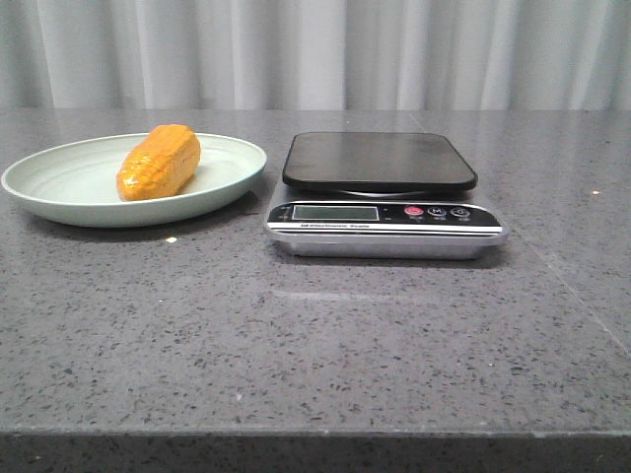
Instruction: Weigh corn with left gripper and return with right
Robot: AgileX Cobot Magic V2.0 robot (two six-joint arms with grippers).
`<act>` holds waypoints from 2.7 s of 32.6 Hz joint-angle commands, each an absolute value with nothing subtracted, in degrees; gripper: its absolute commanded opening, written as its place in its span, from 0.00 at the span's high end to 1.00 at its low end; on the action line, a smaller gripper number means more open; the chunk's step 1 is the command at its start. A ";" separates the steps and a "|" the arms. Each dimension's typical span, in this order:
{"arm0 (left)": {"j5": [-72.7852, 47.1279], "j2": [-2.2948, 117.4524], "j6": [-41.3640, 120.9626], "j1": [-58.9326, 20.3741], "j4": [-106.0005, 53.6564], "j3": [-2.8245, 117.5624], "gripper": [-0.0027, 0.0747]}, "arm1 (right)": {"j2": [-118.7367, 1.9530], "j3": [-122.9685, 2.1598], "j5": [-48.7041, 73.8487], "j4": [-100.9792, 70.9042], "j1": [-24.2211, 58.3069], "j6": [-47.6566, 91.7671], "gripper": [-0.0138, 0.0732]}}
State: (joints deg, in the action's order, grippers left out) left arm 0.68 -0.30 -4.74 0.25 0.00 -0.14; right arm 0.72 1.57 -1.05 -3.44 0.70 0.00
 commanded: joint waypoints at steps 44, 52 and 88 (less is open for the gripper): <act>-17.00 15.34 -4.64 -0.33 1.12 36.46 0.80 | 1.56 1.16 -6.15 -3.60 0.50 0.40 0.67; -24.41 22.36 -4.64 -0.33 -3.62 38.25 0.80 | 1.56 1.16 -6.15 -3.60 0.50 0.40 0.67; -32.51 76.22 -10.68 -24.98 -2.52 68.51 0.22 | 1.56 1.16 -6.15 -3.60 0.50 0.40 0.67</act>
